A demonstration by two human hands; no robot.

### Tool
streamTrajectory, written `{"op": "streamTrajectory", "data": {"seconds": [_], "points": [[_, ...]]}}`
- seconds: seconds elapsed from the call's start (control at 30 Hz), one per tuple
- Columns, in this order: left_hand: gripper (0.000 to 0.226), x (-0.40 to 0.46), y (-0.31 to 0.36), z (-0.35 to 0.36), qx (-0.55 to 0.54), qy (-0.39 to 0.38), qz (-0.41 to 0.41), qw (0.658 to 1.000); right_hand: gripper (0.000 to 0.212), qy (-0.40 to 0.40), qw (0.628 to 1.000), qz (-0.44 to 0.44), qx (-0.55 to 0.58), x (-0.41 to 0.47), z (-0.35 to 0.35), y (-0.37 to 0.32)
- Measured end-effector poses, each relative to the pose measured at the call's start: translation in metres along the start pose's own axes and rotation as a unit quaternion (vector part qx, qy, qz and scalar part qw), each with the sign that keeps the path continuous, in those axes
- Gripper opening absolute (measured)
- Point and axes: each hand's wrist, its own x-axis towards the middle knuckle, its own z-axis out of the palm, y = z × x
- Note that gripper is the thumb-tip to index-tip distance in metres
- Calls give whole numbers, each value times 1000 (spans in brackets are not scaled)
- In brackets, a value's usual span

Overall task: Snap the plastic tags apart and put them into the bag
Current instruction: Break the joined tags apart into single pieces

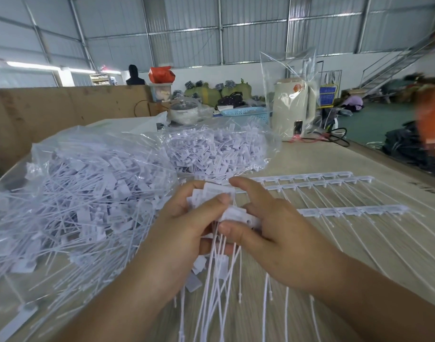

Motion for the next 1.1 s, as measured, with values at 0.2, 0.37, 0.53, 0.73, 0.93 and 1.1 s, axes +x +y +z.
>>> {"op": "streamTrajectory", "data": {"seconds": [0.2,0.37,0.53,0.73,0.93,1.1], "points": [[42,2,-3,-4,43,-4,-2,999,61,-31,999,6,-30,2,-1,1],[47,9,0,-8,-54,43,-42,997,53,-18,998,3,-56,3,-7,-2],[45,15,8,-22,-37,77,-21,996,35,-25,992,46,-112,5,-19,4],[57,16,0,-25,68,70,-5,995,26,-44,995,27,-87,6,-19,8],[48,12,1,-23,116,61,31,991,26,-52,997,27,-47,5,-15,12],[52,13,4,-14,-26,95,22,995,26,21,1000,13,-14,6,-12,7]]}}
